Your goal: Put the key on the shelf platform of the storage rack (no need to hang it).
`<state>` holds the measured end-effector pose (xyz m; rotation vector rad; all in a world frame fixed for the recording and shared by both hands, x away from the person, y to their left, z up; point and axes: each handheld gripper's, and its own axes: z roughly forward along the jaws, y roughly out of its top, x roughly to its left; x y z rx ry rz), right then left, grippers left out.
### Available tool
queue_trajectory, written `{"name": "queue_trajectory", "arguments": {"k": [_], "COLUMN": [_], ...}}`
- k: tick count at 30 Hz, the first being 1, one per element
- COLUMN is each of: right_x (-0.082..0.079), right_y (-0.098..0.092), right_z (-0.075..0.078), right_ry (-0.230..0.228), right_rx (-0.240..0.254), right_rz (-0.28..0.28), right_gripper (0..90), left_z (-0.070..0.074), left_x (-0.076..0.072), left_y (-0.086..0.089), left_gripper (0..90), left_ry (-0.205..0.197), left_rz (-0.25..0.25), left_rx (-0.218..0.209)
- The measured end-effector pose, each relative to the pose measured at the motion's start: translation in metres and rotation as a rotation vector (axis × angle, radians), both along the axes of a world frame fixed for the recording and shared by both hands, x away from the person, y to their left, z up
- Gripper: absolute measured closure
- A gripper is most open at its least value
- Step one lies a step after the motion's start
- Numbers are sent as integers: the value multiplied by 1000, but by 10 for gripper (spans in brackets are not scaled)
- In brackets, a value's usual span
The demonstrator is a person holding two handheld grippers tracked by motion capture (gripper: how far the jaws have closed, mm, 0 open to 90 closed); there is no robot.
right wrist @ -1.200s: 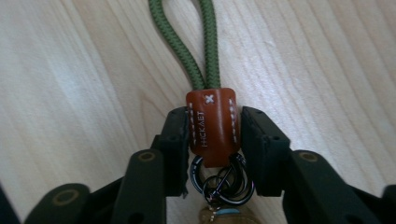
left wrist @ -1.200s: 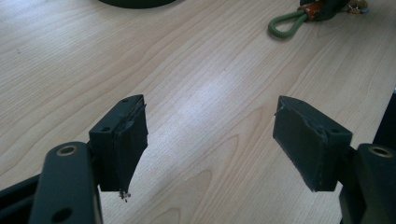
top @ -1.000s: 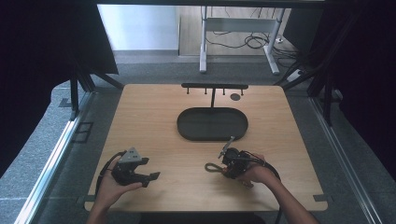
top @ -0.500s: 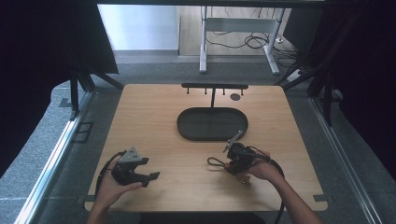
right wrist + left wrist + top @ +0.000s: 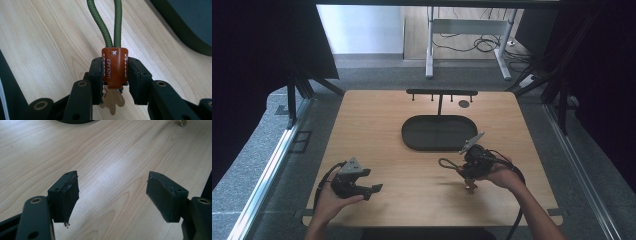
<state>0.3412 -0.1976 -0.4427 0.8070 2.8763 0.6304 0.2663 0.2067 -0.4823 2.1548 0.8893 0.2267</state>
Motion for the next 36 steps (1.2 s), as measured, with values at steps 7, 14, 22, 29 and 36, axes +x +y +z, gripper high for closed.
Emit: {"name": "queue_trajectory", "arguments": {"k": [7, 14, 22, 29, 36], "right_x": [-1, 0, -1, 2, 8], "right_y": [-5, -8, -11, -12, -11], "right_z": [11, 18, 28, 36, 42], "right_ry": [-19, -28, -48, -66, -73], "right_rx": [26, 37, 44, 44, 29], "right_rz": [-15, -22, -31, -28, -34], "right_gripper": [665, 665, 665, 665, 665], "left_z": [1, 0, 0, 0, 0], "left_x": [-1, 0, 0, 0, 0], "left_y": [0, 0, -1, -2, -2], "left_gripper": [266, 266, 266, 267, 266], "left_ry": [-3, 0, 0, -2, 0], "left_rz": [-3, -3, -3, -4, -6], "left_rx": [1, 4, 4, 3, 6]}}
